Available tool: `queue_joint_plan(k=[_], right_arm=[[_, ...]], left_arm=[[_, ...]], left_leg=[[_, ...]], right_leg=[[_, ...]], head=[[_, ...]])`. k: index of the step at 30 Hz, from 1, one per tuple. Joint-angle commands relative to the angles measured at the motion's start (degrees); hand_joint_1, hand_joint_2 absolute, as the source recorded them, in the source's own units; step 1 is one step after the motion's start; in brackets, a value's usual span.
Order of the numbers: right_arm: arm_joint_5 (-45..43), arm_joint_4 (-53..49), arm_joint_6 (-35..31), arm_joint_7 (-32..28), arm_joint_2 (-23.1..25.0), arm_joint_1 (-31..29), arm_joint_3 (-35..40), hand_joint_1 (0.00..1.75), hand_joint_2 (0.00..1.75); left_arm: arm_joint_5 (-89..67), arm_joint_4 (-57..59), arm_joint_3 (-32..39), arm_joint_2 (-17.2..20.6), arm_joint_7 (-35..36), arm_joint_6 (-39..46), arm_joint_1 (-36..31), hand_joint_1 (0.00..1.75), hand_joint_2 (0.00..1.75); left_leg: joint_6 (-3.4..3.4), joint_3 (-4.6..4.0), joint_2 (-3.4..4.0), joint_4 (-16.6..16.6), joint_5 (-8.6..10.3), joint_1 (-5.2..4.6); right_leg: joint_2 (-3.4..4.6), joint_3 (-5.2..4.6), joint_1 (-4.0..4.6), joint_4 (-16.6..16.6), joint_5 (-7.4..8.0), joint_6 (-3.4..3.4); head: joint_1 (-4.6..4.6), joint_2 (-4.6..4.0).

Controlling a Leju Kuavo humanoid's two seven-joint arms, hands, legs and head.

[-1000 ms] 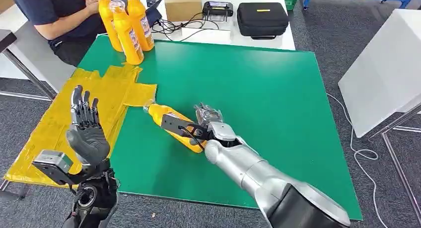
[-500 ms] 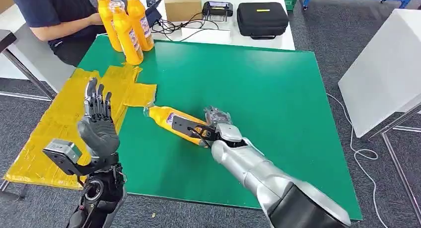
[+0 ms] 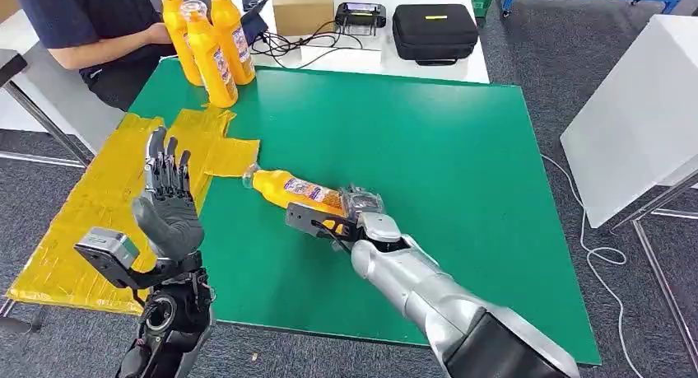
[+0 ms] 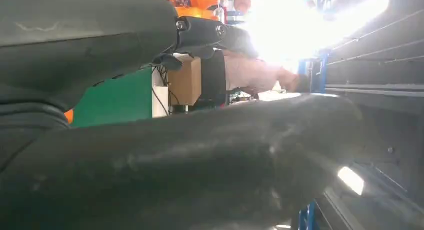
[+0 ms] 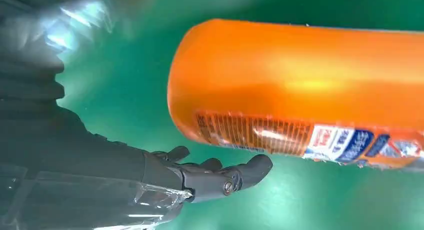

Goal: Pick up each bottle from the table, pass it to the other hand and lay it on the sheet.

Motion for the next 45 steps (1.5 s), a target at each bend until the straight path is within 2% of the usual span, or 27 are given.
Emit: queue_joint_plan(k=[1, 17, 18, 19, 21, 36, 45], right_arm=[[4.5, 0.9, 0.2, 0.6, -0.5, -1.4, -0.3, 0.0, 1.75], [4.0, 0.1, 4.9, 3.1, -0.5, -1.9, 3.9, 0.0, 1.75], [3.5, 0.6, 5.6, 3.0, -0.5, -1.8, 4.1, 0.7, 1.75], [3.4, 1.1, 5.8, 3.0, -0.5, -1.7, 4.4, 1.61, 1.75], [2.8, 1.6, 6.0, 2.6, -0.5, -1.2, 4.2, 1.73, 1.75], [1.6, 1.6, 8.3, 1.6, -0.5, -0.3, 6.8, 1.75, 1.75], [1.3, 2.8, 7.5, 1.6, -0.5, 1.0, 8.1, 1.75, 1.75]], left_arm=[[0.0, 3.8, 0.7, -1.3, 0.0, -0.8, -2.9, 0.0, 0.0], [0.4, 3.8, 1.6, -1.7, -0.1, -1.5, -2.5, 0.0, 0.0], [1.3, 4.2, 1.9, -1.4, -0.5, -1.8, -2.6, 0.0, 0.0], [1.6, 4.3, 2.0, -1.3, -0.7, -1.9, -2.5, 0.0, 0.0], [1.9, 4.1, 2.1, -1.7, -1.0, -2.1, -2.6, 0.0, 0.0], [2.4, 2.2, 3.4, -2.9, -0.4, -1.2, -4.0, 0.0, 0.0], [3.2, -0.5, 4.8, -3.7, 0.1, -1.0, -4.1, 0.0, 0.0]], left_leg=[[-0.08, 0.1, -0.09, 0.0, -0.03, 0.04], [-0.05, 0.08, -0.06, 0.0, -0.02, 0.03], [-0.1, 0.22, -0.06, 0.0, -0.07, 0.05], [-0.1, 0.19, -0.04, 0.0, -0.05, 0.05], [-0.11, 0.22, -0.05, 0.0, -0.06, 0.05], [-0.11, 0.3, -0.04, -0.1, -0.05, 0.08], [-0.11, 0.4, -0.05, -0.1, -0.05, 0.08]], right_leg=[[-0.02, 0.14, 0.03, 0.0, -0.06, -0.06], [0.01, 0.11, 0.02, 0.0, -0.03, -0.04], [0.07, 0.27, 0.04, 0.0, -0.09, -0.08], [0.07, 0.24, 0.03, -0.1, -0.07, -0.07], [0.06, 0.27, 0.03, -0.1, -0.08, -0.08], [0.06, 0.34, 0.06, -0.1, -0.07, -0.08], [0.05, 0.44, 0.06, -0.1, -0.08, -0.08]], head=[[-0.02, -0.02], [-0.02, -0.02], [0.0, -0.02], [0.0, 0.0], [-0.02, -0.02], [-0.02, -0.02], [-0.02, 0.0]])
